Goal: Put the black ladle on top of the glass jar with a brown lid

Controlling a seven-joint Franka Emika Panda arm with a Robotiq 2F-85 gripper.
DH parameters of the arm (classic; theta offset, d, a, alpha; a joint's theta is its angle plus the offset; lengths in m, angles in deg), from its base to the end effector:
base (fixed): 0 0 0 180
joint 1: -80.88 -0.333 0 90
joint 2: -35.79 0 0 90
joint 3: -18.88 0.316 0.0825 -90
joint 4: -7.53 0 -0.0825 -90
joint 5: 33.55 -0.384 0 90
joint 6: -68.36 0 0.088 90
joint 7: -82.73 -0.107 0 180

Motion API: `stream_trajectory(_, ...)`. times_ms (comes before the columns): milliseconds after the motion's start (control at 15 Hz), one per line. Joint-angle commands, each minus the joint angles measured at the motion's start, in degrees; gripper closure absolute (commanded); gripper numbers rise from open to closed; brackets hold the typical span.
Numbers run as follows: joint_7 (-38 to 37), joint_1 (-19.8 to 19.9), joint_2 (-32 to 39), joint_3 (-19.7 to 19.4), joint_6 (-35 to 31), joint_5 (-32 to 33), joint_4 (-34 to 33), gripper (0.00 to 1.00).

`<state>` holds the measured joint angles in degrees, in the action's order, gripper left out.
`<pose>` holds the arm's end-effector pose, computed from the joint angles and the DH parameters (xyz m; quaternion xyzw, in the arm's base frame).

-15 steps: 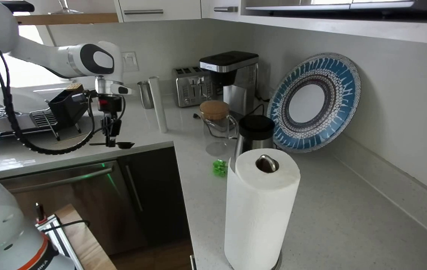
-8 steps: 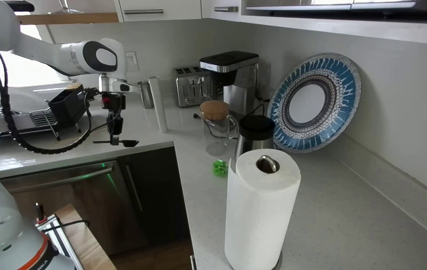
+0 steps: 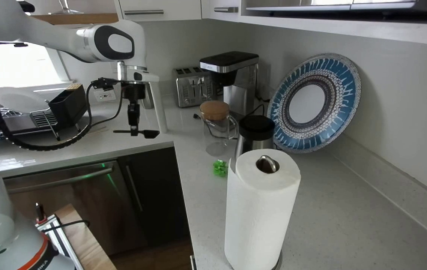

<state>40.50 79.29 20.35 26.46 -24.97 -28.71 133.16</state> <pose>0.4332 0.0642 0.4761 0.9475 -0.2773 -0.1079 0.1167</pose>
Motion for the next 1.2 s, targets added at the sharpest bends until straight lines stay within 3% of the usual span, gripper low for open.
stream_trajectory(0, -3.12, 2.05, -0.07, -1.98, -4.47, -2.04, -3.90, 0.94)
stream_trajectory(467, 2.28, 4.09, -4.31, -7.17, -22.14, -8.58, -3.90, 0.94)
stream_trajectory(533, 0.30, 4.20, -2.43, -5.32, -18.99, -5.60, -5.71, 0.75)
stream_trajectory(667, 1.47, 4.82, -3.09, -6.24, -20.51, -6.99, -5.72, 0.75)
stream_trajectory(733, 1.61, 4.92, -3.20, -6.39, -20.67, -7.16, -5.70, 0.94)
stream_trajectory(933, 1.01, 5.78, -0.15, -7.46, -21.11, -8.30, -9.36, 0.94)
stream_trajectory(1133, -0.77, 7.11, 4.44, -6.42, -19.82, -3.20, -14.20, 0.94)
